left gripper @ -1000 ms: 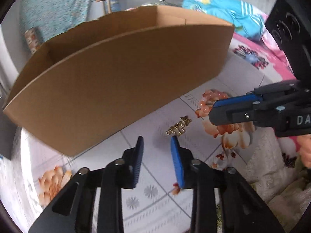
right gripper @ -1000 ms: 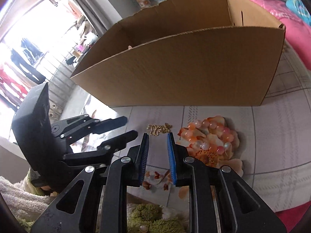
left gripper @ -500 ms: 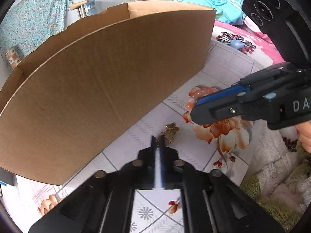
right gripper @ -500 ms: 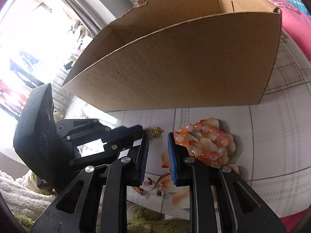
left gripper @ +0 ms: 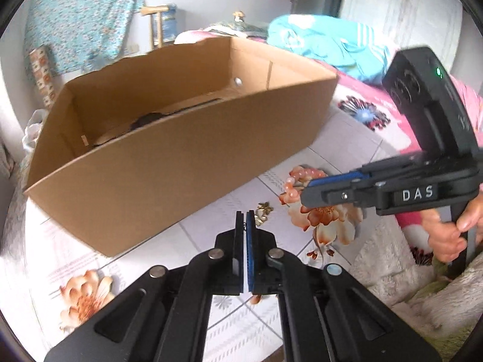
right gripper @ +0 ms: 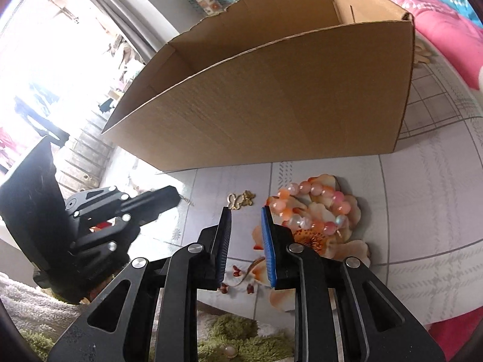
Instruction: Organize jewelry
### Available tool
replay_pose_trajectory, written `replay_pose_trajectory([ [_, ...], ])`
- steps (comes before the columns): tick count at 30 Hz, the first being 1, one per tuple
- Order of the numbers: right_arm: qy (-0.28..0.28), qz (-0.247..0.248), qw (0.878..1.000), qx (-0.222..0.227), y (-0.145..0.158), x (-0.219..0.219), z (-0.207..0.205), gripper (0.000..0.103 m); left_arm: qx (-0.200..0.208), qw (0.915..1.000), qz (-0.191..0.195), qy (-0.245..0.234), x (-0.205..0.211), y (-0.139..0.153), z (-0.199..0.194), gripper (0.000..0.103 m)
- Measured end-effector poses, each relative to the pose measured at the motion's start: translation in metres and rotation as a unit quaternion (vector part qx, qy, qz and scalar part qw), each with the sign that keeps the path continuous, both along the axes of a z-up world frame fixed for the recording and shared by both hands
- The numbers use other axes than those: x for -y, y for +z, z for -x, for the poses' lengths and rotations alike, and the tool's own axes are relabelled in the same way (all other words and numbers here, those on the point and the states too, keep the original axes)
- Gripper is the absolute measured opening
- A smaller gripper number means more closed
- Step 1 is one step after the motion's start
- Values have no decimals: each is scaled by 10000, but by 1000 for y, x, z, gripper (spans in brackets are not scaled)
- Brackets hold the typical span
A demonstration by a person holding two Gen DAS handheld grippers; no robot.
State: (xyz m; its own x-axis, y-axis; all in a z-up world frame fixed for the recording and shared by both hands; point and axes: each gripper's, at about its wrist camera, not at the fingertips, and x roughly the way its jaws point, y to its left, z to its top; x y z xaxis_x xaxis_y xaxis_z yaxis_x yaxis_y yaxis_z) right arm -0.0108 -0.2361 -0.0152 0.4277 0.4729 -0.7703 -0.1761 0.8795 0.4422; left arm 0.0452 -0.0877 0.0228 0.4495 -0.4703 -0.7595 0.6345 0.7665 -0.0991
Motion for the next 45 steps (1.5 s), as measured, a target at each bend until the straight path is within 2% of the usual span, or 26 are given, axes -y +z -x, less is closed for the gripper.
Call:
replay_pose_trajectory([
  [3,89,15,10000,33,1,-4,0,21,-36,9998,-16,189,-9,-2,0,1],
  [9,531,344,9979,143,-4,-33,-3,24,-304,9981,-50,535,-22,-23,0,1],
  [17,621,1160,9910,234,-17,-51,-16,22,-434,9968,150,653,-32,-31,1,1],
  [20,774,1609,9828,469,-16,-65,-23,24,-458,9966,214,653,-36,-32,-2,1],
  [22,936,1867,9761,600,-16,-69,-27,29,-451,9966,237,648,-39,-32,-4,1],
  [27,1658,2299,9554,833,-15,-77,-32,31,-458,9966,290,623,-45,-32,-4,1],
  [30,2061,2396,9442,923,-14,-80,-35,31,-468,9966,290,619,-46,-33,-5,1],
  [33,2297,2402,9388,900,-14,-78,-42,31,-471,9965,299,616,-47,-33,-6,1],
  [36,2512,2455,9315,950,-14,-82,-41,25,-481,9965,297,619,-47,-33,-6,1],
  [45,2382,2333,9384,903,-14,-76,-41,18,-510,9963,287,633,-46,-34,-9,1],
])
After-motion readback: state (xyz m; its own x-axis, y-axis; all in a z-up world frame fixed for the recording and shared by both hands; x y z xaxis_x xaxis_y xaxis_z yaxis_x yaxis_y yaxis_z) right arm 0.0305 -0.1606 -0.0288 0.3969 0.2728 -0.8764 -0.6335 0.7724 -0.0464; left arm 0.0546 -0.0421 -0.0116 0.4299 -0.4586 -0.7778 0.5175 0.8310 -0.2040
